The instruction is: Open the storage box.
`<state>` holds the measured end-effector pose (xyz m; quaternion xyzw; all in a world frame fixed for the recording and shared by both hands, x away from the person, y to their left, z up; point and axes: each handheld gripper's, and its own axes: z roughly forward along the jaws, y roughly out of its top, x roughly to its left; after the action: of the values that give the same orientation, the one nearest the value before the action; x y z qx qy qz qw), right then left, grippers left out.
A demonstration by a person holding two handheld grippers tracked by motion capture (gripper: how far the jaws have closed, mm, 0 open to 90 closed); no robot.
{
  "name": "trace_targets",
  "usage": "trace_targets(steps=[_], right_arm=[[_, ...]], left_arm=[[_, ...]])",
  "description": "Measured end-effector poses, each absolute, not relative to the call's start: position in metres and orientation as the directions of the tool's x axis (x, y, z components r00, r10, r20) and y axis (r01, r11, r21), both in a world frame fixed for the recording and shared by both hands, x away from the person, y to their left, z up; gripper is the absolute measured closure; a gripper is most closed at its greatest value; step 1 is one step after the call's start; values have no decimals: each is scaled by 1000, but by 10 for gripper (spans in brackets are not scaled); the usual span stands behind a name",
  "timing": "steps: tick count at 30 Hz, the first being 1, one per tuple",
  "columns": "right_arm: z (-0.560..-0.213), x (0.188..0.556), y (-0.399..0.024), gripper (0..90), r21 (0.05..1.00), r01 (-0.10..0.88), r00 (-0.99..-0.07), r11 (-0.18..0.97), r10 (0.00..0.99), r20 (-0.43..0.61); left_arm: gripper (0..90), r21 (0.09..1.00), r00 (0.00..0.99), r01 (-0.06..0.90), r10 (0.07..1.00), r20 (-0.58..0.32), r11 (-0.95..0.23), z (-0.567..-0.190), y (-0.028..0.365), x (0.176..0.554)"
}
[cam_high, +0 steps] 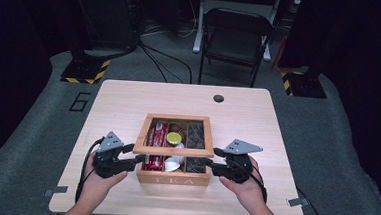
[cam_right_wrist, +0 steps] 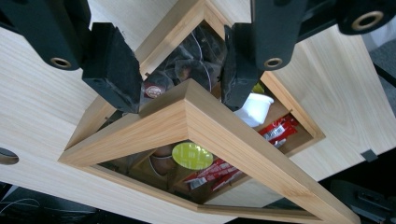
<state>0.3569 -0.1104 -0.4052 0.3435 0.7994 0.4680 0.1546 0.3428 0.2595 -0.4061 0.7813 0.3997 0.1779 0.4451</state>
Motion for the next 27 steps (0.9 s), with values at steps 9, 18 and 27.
trace_targets(steps=[9, 18, 27], right_arm=[[-398, 361, -110, 483, 854, 404, -714, 328, 697, 71], [-388, 368, -109, 484, 862, 396, -707, 317, 704, 65], [-382, 374, -108, 484, 870, 381, -703, 312, 709, 53]], left_arm=[[457, 845, 618, 460, 781, -83, -274, -399, 261, 347], [460, 854, 620, 448, 780, -82, -266, -388, 262, 352], [462, 858, 622, 440, 780, -77, -266, -378, 262, 358]])
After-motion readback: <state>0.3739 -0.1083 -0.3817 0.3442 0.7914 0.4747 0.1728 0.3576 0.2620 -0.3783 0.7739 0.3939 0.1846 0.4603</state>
